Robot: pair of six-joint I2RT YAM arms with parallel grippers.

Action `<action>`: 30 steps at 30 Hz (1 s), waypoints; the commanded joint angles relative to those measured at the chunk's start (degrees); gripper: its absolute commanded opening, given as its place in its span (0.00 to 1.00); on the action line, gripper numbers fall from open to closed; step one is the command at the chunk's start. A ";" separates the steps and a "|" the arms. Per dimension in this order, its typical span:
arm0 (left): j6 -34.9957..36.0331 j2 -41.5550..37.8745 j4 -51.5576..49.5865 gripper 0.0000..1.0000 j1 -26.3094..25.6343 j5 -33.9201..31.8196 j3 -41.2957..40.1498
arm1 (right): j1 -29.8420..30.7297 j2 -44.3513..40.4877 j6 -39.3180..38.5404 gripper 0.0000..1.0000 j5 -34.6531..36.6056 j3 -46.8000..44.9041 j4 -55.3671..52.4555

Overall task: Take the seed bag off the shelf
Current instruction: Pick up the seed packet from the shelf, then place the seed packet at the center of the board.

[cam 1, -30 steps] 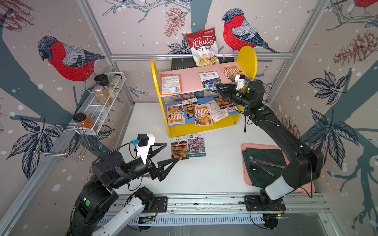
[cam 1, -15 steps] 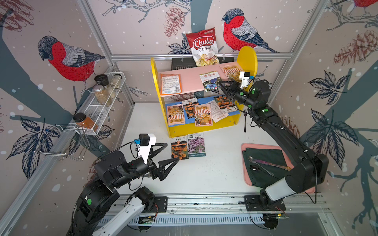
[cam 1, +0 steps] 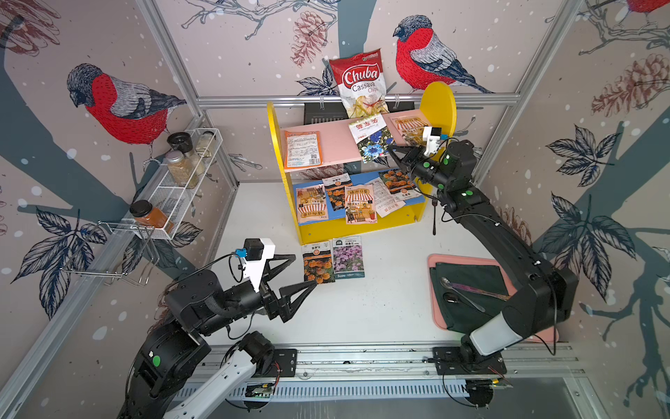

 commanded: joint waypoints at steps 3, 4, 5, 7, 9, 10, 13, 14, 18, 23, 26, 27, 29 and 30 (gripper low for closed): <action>-0.56 -0.02 2.24 0.98 -0.04 -0.37 -0.45 | 0.23 -0.43 -0.50 0.00 -0.10 0.23 2.30; -0.66 0.11 2.41 0.98 -0.02 -0.31 -0.53 | 0.46 -0.60 -0.70 0.00 -0.10 0.21 2.26; -0.62 0.06 2.54 0.98 -0.06 -0.24 -0.58 | 0.55 -0.85 -0.77 0.00 -0.10 -0.11 2.41; -0.75 0.15 3.02 0.98 0.00 -0.11 -0.75 | 0.58 -2.23 -0.50 0.00 -0.17 -1.98 4.62; -0.77 0.24 3.23 0.98 -0.06 -0.11 -0.83 | 0.68 -4.02 -0.48 0.00 -0.20 -4.06 6.30; -0.88 0.21 3.47 0.98 -0.03 -0.31 -0.81 | 0.76 -5.20 -0.70 0.00 -0.20 -5.06 6.71; -1.09 -0.19 4.84 0.98 -0.02 -1.11 -1.17 | 0.98 -9.00 -1.79 0.00 -0.16 -8.04 6.97; -1.20 -0.41 5.32 0.98 0.01 -1.31 -1.32 | 1.03 -10.28 -2.15 0.00 -0.06 -9.25 6.76; -1.51 -1.08 7.44 0.98 -0.06 -1.51 -2.01 | 1.22 -17.23 -3.35 0.00 0.75 -15.98 6.23; -1.65 -0.66 8.30 0.98 -0.04 -1.27 -2.35 | 2.71 -28.07 -5.97 0.00 4.28 -24.87 3.36; -1.87 -0.81 9.03 0.98 -0.06 -1.66 -2.73 | 4.38 -34.58 -7.37 0.00 7.42 -29.85 1.04; -1.93 -0.86 9.28 0.98 -0.03 -1.73 -2.90 | 5.14 -36.83 -7.84 0.00 8.91 -31.44 0.30; -2.09 -0.83 9.80 0.98 -0.06 -1.94 -3.25 | 6.35 -40.20 -8.84 0.00 10.97 -33.65 -2.59; -2.28 -0.82 10.09 0.98 -0.06 -2.01 -3.35 | 6.98 -41.84 -9.42 0.00 12.11 -34.80 -4.11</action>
